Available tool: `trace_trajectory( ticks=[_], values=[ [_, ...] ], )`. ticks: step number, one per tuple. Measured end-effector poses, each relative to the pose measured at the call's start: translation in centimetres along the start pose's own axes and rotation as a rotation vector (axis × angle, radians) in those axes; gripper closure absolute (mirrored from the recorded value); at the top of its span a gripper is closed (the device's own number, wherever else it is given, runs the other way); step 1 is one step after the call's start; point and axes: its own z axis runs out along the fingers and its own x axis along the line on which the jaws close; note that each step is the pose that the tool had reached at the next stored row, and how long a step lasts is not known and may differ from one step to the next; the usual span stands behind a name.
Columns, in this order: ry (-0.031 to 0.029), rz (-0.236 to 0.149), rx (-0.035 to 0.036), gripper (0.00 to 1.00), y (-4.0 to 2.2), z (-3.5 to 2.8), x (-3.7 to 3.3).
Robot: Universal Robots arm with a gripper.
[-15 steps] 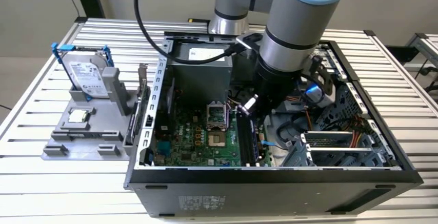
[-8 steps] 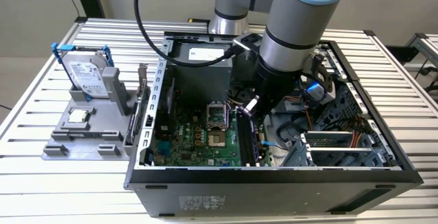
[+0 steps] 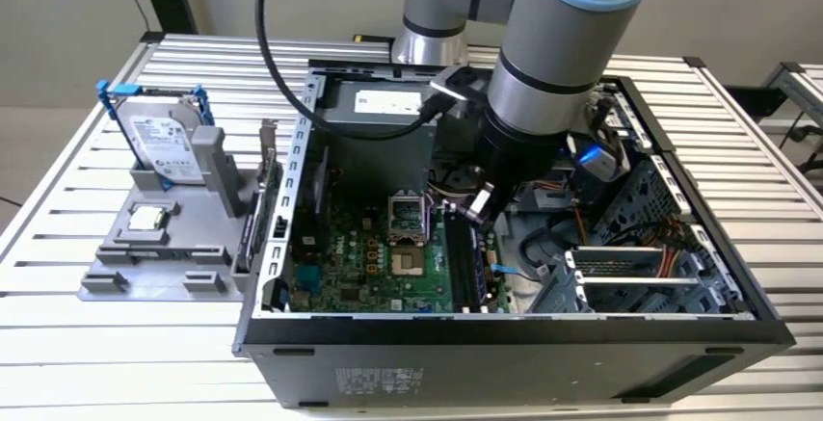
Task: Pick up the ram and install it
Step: 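Press down the ram until it locks into place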
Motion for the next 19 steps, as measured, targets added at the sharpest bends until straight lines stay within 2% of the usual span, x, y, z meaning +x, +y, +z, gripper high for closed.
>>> trace_trajectory(
  ticks=[7,16,19],
  values=[
    [-0.0033,-0.074,-0.0061,1.0,0.0,0.0,-0.01],
    [-0.0008,-0.174,-0.0092,1.0,0.0,0.0,0.0],
    [0.0008,-0.222,-0.0105,1.0,0.0,0.0,0.0]
  ],
)
